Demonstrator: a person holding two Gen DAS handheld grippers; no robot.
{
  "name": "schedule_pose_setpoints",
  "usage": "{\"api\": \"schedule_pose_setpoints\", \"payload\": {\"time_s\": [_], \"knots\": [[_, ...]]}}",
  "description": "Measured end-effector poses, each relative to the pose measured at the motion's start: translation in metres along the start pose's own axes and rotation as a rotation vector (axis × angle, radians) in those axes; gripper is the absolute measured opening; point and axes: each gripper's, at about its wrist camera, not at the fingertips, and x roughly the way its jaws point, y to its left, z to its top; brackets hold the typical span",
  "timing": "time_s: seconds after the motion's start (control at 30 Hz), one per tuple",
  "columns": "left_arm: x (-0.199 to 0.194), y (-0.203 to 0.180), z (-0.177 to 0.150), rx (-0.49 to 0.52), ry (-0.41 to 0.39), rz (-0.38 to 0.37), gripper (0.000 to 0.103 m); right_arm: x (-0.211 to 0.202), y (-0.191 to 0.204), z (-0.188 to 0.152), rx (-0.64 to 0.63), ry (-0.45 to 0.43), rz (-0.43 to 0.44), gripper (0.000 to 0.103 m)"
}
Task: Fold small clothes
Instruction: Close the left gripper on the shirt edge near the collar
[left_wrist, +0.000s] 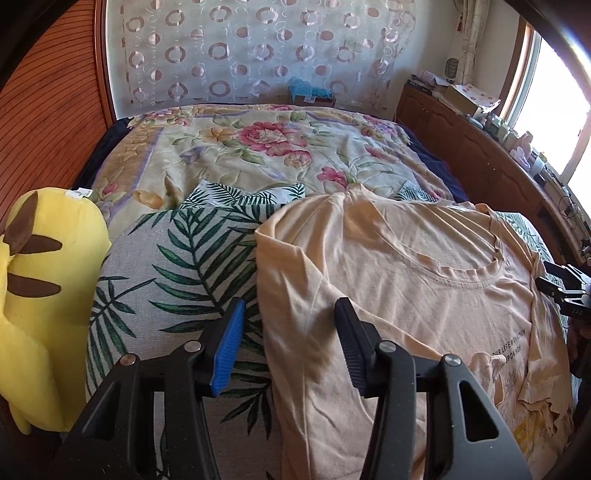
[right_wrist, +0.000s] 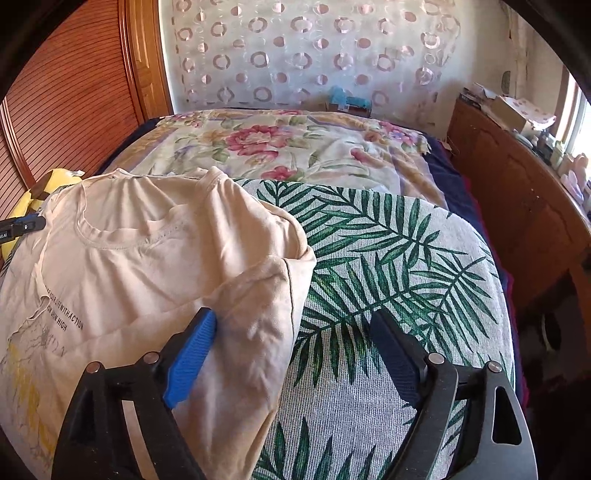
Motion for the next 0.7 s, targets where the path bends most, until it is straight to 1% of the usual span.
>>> {"api": "schedule_pose_setpoints", "payload": {"time_s": [0.2, 0.3, 0.33, 0.37, 0.4, 0.43, 0.47, 0.53, 0.7], "knots": [[0.001, -0.004, 0.000, 0.000, 0.001, 0.014, 0.051, 0.000, 0.001, 0.001, -0.004, -0.002, 0.001, 0.088], [0.001, -0.004, 0.001, 0.007, 0.003, 0.006, 0.051, 0.000, 0.001, 0.001, -0.004, -0.003, 0.001, 0.088], [0.000, -0.004, 0.000, 0.011, 0.002, 0.001, 0.037, 0.000, 0.001, 0.001, -0.005, -0.003, 0.002, 0.088], [0.001, -0.005, -0.001, 0.016, 0.004, -0.005, 0.027, 0.001, 0.001, 0.001, -0.005, -0.003, 0.002, 0.088], [0.000, -0.007, -0.001, 0.023, 0.004, 0.000, 0.024, 0.001, 0.001, 0.001, -0.005, -0.003, 0.002, 0.088], [0.000, -0.008, -0.001, 0.028, 0.002, -0.005, 0.015, 0.001, 0.001, 0.001, -0.005, -0.003, 0.002, 0.088], [-0.002, -0.009, -0.002, 0.030, 0.002, -0.013, 0.012, 0.001, 0.001, 0.001, -0.005, -0.003, 0.002, 0.088], [-0.006, -0.013, -0.002, 0.034, -0.009, -0.022, 0.009, 0.001, 0.000, 0.001, -0.006, -0.003, 0.003, 0.088], [-0.030, -0.027, -0.001, 0.046, -0.066, -0.056, 0.008, 0.002, 0.000, 0.001, -0.005, -0.004, 0.003, 0.089]]}}
